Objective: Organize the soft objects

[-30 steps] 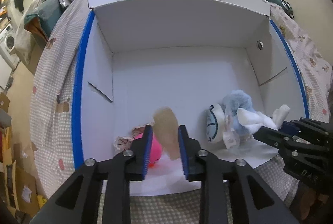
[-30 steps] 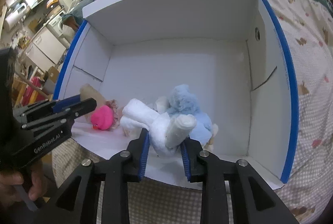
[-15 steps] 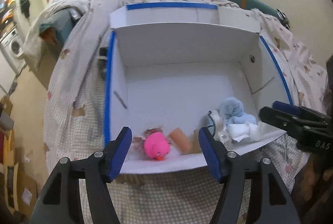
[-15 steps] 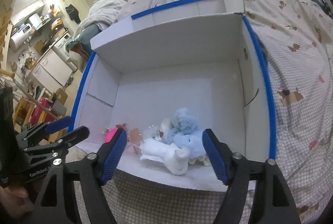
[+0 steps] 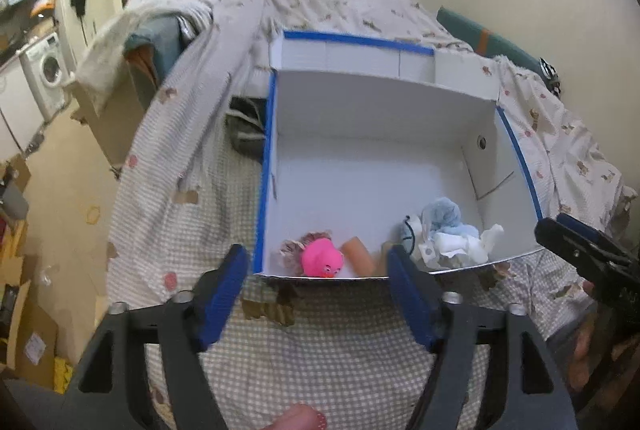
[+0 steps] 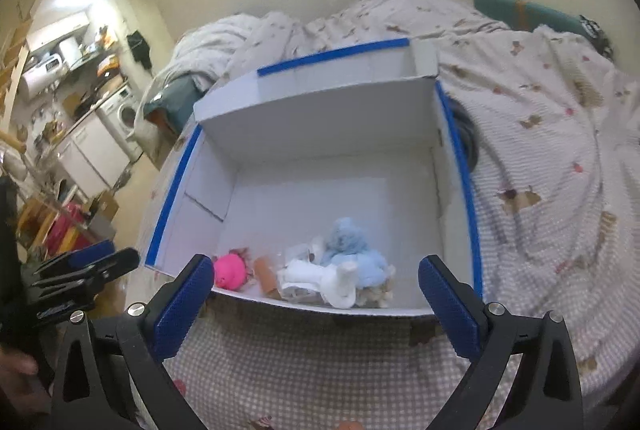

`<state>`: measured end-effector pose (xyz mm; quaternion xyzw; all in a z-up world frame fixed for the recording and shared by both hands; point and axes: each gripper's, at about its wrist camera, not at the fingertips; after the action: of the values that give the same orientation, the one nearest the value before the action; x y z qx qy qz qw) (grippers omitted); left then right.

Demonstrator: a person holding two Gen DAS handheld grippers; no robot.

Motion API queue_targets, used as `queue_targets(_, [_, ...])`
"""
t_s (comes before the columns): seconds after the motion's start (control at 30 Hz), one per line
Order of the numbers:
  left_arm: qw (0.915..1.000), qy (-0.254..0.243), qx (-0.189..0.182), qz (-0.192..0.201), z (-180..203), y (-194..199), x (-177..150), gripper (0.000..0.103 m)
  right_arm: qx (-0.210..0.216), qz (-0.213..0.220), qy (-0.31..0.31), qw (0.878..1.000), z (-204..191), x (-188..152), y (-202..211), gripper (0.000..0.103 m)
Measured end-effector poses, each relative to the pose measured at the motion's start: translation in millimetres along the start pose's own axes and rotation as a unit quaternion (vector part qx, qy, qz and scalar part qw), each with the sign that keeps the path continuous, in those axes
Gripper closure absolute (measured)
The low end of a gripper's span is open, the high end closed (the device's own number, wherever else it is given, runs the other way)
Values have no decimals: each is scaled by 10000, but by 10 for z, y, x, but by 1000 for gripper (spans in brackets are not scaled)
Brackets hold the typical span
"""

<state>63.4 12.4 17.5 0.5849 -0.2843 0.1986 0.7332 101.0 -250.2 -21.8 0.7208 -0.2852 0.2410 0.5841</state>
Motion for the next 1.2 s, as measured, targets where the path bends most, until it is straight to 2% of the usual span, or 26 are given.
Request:
queue_targets(0.17, [9990, 281, 195, 275, -92, 93, -78, 7, -266, 163, 142, 9994, -56, -125, 109, 0])
queue_targets(0.3, [9978, 184, 524, 351, -21, -25, -125, 7, -342, 131, 90, 9993, -46, -205, 17, 0])
queue_targets(0.63, [9979, 353, 525, 167, -41, -205, -167, 7, -561, 130, 438, 9974, -168, -178, -146, 0])
queue_targets(0.77, [9975, 373, 569, 184, -60, -196, -174, 7, -659, 283, 540, 9960, -194, -182, -108, 0])
queue_targets(0.93, [9973, 310, 589, 314, -26, -133, -195, 5, -876, 520, 716, 9922, -250, -190, -37, 0])
queue_targets(1.1, [9982, 188, 469, 320, 9, -123, -197, 2, -917, 549, 712, 9917, -253, -176, -15, 0])
queue_targets(1.2, [9978, 52, 551, 351, 48, -116, -207, 2, -939, 575, 704, 9914, -253, -169, 6, 0])
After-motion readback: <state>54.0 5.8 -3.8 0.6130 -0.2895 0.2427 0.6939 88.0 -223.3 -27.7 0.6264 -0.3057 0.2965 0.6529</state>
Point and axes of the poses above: each gripper's, at about its wrist camera, not at the fingertips, and y roughly against the way its jaws point, z to its right, x to its top, and after that the axes turned 6 degrees about -x, right-handed
